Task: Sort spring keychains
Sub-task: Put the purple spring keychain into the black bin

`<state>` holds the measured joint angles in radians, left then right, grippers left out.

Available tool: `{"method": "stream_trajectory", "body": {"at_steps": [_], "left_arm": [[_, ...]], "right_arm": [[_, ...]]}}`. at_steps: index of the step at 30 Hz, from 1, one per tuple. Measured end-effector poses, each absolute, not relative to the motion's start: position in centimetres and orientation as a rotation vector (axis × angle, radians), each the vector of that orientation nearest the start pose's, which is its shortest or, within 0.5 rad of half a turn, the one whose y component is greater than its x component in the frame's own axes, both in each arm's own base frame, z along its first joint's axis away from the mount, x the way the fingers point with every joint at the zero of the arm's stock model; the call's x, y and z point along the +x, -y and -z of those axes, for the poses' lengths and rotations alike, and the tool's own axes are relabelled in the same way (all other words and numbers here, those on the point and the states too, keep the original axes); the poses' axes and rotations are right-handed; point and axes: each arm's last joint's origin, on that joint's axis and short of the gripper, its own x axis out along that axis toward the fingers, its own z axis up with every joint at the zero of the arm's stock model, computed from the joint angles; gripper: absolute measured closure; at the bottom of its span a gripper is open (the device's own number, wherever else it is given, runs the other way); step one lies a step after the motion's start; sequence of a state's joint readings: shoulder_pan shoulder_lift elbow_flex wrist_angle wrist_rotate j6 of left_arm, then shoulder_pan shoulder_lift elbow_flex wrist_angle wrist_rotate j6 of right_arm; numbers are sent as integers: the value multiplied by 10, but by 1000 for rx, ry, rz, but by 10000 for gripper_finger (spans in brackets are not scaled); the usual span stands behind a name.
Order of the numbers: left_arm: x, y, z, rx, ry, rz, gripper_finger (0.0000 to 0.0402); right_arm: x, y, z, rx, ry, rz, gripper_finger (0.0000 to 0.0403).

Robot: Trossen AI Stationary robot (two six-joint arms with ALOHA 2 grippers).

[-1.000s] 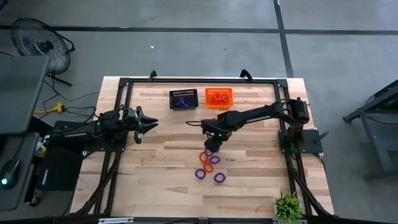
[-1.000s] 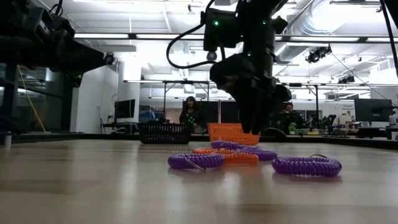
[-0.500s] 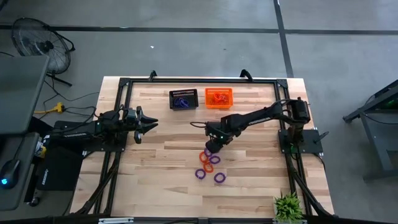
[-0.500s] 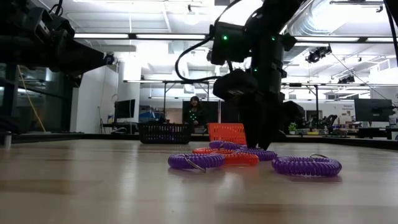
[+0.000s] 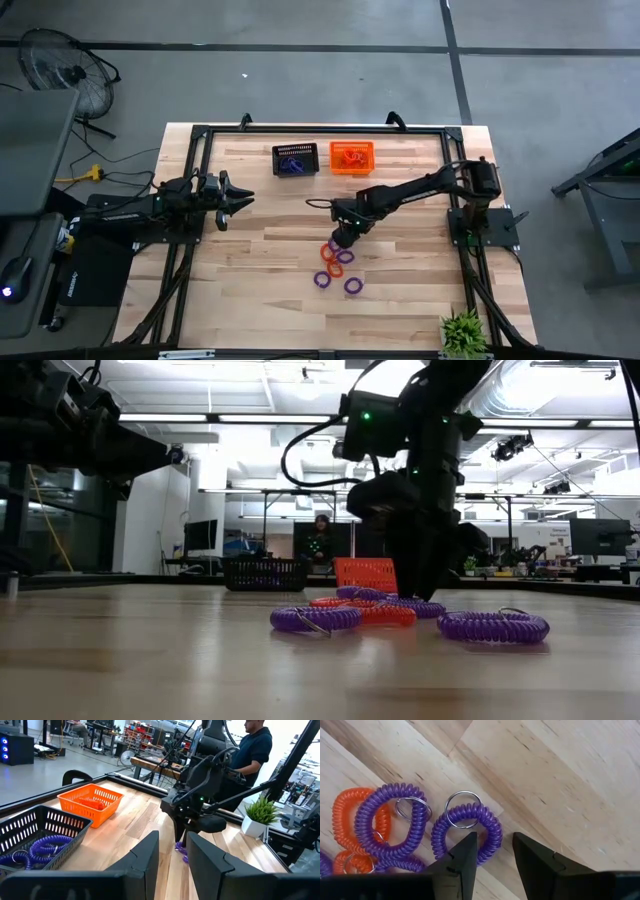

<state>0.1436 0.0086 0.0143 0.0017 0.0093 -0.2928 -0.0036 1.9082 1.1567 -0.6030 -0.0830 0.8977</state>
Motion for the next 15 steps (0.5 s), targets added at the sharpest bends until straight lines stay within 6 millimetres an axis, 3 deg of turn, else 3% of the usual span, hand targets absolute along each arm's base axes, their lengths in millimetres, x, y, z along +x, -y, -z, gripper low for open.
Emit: {"method": "stream_trajectory", "body": {"at_steps": [9, 15], "left_arm": [[96, -14, -168, -292, 27, -132, 302], [96, -14, -168, -292, 27, -132, 302]], "right_arm": [[337, -1, -122, 764, -1311, 558, 284], [336, 0, -120, 756, -1313, 545, 331]]}}
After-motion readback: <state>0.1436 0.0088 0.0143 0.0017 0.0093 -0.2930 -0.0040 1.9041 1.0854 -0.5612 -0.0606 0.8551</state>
